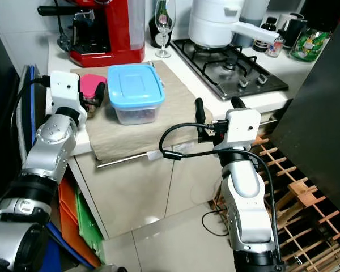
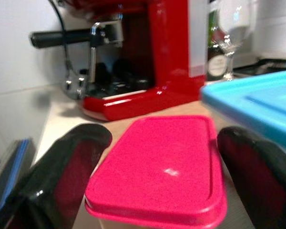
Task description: Restocking fridge
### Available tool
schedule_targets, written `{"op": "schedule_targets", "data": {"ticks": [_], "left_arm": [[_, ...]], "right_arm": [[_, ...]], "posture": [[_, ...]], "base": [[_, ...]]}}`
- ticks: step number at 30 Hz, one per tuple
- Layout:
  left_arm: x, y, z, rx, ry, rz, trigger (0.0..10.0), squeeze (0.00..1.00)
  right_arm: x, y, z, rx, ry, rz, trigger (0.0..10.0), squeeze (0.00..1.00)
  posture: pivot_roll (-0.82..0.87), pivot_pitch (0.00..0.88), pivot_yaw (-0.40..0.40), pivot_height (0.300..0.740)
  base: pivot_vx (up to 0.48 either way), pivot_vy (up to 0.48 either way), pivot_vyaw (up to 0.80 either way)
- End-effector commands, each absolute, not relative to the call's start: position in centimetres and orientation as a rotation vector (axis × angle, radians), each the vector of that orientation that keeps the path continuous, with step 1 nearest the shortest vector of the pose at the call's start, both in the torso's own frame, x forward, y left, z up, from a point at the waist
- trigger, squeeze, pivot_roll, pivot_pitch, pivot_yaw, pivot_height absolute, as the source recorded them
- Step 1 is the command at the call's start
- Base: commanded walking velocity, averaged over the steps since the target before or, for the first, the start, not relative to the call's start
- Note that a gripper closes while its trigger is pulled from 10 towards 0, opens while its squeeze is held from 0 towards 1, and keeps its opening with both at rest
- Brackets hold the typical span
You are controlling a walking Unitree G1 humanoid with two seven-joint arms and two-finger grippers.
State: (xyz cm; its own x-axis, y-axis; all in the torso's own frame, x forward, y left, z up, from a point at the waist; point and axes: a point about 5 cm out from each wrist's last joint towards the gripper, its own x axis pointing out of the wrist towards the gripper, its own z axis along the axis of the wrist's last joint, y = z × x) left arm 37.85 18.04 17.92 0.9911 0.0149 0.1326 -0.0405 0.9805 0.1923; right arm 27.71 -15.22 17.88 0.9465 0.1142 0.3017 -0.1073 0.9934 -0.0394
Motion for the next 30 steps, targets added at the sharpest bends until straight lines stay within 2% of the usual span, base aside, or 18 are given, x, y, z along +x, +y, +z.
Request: {"op": "schedule_targets", "data": {"ticks": [1, 7, 18, 19, 20, 21, 30], "left_arm": [[38.2, 18.0, 18.2, 0.21, -0.146, 0.039, 10.0, 0.0], [38.4, 18.1, 18.0, 0.226, -0.138, 0.025, 10.0, 0.0], [38.8, 18.4, 16.5, 0.225, -0.015, 0.008, 10.0, 0.0], [38.8, 18.3, 16.2, 0.219, 0.006, 0.011, 9.3, 0.0], [38.8, 18.3, 15.8, 0.199, 0.03, 0.026, 9.3, 0.0], [38.8, 18.2, 15.6, 0.19, 0.039, 0.025, 0.1, 0.0], [39.0, 17.6, 15.6, 0.111, 0.043, 0.019, 0.0, 0.0]], "right_arm": [[27.5, -15.5, 18.1, -0.031, -0.311, 0.102, 10.0, 0.0], [27.4, -15.6, 18.2, -0.033, -0.307, 0.1, 10.0, 0.0], [27.6, -15.4, 18.1, -0.027, -0.302, 0.104, 10.0, 0.0], [27.7, -15.4, 18.1, -0.027, -0.302, 0.104, 10.0, 0.0], [27.7, -15.3, 18.1, -0.026, -0.302, 0.105, 10.0, 0.0], [27.7, -15.3, 18.1, -0.026, -0.303, 0.105, 10.0, 0.0], [27.8, -15.4, 18.2, -0.031, -0.305, 0.103, 10.0, 0.0]], "posture": [[-0.1, 0.0, -0.017, 0.74], [-0.1, 0.0, -0.019, 0.74], [-0.09, 0.0, -0.017, 0.74], [-0.09, 0.0, -0.017, 0.74], [-0.09, 0.0, -0.017, 0.74], [-0.09, 0.0, -0.017, 0.74], [-0.1, 0.0, -0.017, 0.74]], "base": [[0.0, 0.0, 0.0], [0.0, 0.0, 0.0], [0.0, 0.0, 0.0], [0.0, 0.0, 0.0], [0.0, 0.0, 0.0], [0.0, 0.0, 0.0], [0.0, 0.0, 0.0]]}}
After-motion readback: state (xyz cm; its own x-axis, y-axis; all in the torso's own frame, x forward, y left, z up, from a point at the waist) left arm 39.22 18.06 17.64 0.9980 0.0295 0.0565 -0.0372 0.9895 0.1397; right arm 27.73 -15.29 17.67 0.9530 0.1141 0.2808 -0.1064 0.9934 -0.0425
